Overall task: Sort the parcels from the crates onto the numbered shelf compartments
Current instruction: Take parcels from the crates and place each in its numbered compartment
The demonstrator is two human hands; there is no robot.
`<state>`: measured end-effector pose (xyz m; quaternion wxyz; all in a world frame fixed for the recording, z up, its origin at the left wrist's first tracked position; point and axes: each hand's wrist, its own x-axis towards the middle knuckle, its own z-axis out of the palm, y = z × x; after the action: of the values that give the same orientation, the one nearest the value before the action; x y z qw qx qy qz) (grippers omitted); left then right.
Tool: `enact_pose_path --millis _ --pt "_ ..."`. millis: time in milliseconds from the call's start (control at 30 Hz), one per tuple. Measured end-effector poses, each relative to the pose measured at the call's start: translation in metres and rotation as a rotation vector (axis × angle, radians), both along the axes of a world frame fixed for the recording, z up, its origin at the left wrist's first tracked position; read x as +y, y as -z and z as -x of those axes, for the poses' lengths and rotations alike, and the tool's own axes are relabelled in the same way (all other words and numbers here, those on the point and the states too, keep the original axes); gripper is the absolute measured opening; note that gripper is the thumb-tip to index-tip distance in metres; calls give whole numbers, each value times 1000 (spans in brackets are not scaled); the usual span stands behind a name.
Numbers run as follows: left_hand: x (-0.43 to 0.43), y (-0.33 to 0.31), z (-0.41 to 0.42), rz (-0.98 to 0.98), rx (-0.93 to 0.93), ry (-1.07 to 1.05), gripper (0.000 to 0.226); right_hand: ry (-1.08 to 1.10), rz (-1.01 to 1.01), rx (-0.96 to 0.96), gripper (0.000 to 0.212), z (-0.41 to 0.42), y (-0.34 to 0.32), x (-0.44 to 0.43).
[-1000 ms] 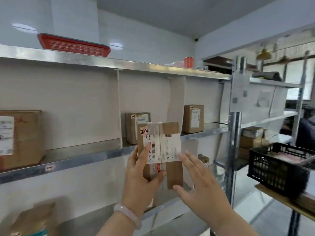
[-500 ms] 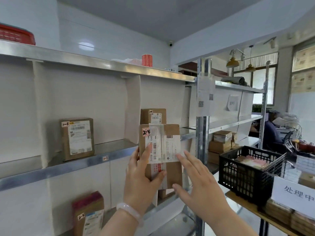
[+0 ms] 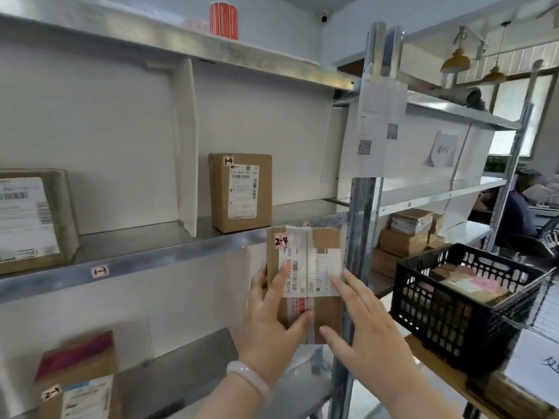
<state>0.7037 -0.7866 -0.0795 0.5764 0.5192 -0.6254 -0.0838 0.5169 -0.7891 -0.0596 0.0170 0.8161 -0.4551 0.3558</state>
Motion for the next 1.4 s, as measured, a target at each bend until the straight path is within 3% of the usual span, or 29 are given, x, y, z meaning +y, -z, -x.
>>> enact_pose_path --millis 267,567,667,833,1100,1233,1400 --pt "-84 72 9 -188 -15 84 85 82 -192 41 80 2 57 -85" --pt "-175 125 24 -228 -18 164 90 205 -293 -19 95 15 96 -160" --pt "-196 138 37 -270 -16 158 89 204 -316 8 88 26 109 -184" --pt "-231 163 56 -293 -20 63 89 95 -342 10 77 41 127 -231" --pt "-296 192 89 -296 -43 -188 94 -76 -357 61 79 73 159 -322" --pt "-329 210 91 -285 -48 -251 82 -149 -354 66 83 78 179 -350" --pt "-360 234 85 -315 -92 -326 76 -171 -365 94 72 88 208 -379"
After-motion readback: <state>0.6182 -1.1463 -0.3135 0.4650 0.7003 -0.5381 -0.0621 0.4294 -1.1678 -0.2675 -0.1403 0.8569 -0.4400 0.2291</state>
